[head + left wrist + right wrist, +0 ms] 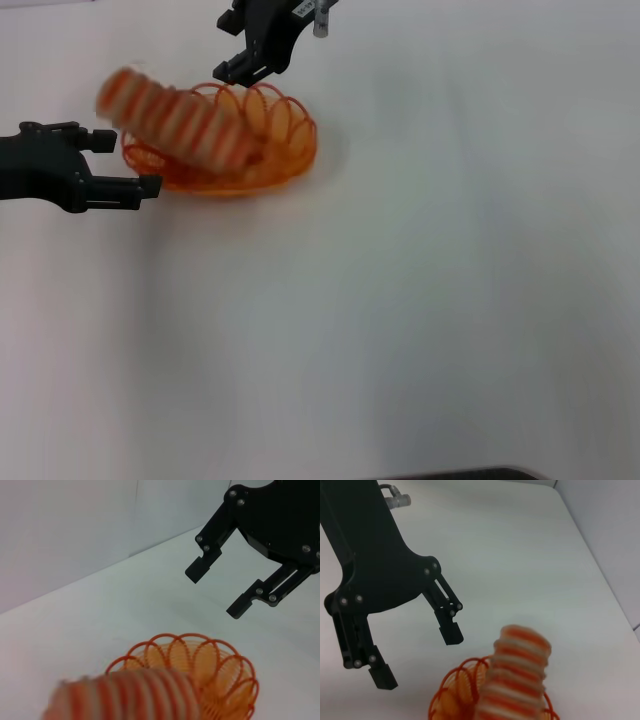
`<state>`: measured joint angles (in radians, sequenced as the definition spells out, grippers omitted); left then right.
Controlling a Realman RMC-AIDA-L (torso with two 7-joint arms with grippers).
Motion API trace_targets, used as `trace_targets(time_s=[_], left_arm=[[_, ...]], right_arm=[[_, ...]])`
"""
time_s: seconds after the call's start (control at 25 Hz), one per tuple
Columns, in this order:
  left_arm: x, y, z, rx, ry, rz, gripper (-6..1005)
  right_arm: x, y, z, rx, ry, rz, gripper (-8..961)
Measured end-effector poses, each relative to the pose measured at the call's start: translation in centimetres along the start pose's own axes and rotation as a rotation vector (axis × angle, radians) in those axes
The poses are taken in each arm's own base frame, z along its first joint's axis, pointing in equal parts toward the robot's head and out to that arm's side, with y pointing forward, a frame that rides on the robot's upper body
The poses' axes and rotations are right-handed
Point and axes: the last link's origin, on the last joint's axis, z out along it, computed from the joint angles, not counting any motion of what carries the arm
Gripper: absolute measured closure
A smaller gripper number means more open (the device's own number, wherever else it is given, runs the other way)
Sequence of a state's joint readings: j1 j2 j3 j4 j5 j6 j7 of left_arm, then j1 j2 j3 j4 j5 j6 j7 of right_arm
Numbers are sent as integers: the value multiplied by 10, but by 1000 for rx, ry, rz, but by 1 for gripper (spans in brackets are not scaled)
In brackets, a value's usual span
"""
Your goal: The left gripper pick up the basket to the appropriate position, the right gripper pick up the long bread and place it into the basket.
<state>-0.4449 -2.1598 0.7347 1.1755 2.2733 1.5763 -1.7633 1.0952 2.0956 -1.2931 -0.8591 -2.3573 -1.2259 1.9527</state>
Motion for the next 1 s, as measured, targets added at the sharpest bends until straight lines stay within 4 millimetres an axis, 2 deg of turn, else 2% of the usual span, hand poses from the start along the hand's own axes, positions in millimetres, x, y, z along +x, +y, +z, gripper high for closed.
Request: trace_targets(time_s=[0.2,0.4,0.6,0.76,1.0], left_arm=[[0,0,0,1,0,-2,110],[0,-1,0,8,2,-2,111],[0,-2,0,16,4,-3,111],[0,-2,1,11,5,-2,111],[-3,0,4,0,2,5,111]], right_arm=[[4,0,0,3,-1,14,401],[9,-6,-5,59,-55,48,371],[18,-24,-31,183,-285,167,341],[45,-25,-53,214,-476,226,317],[106,9,-59,226,-586,251,280]])
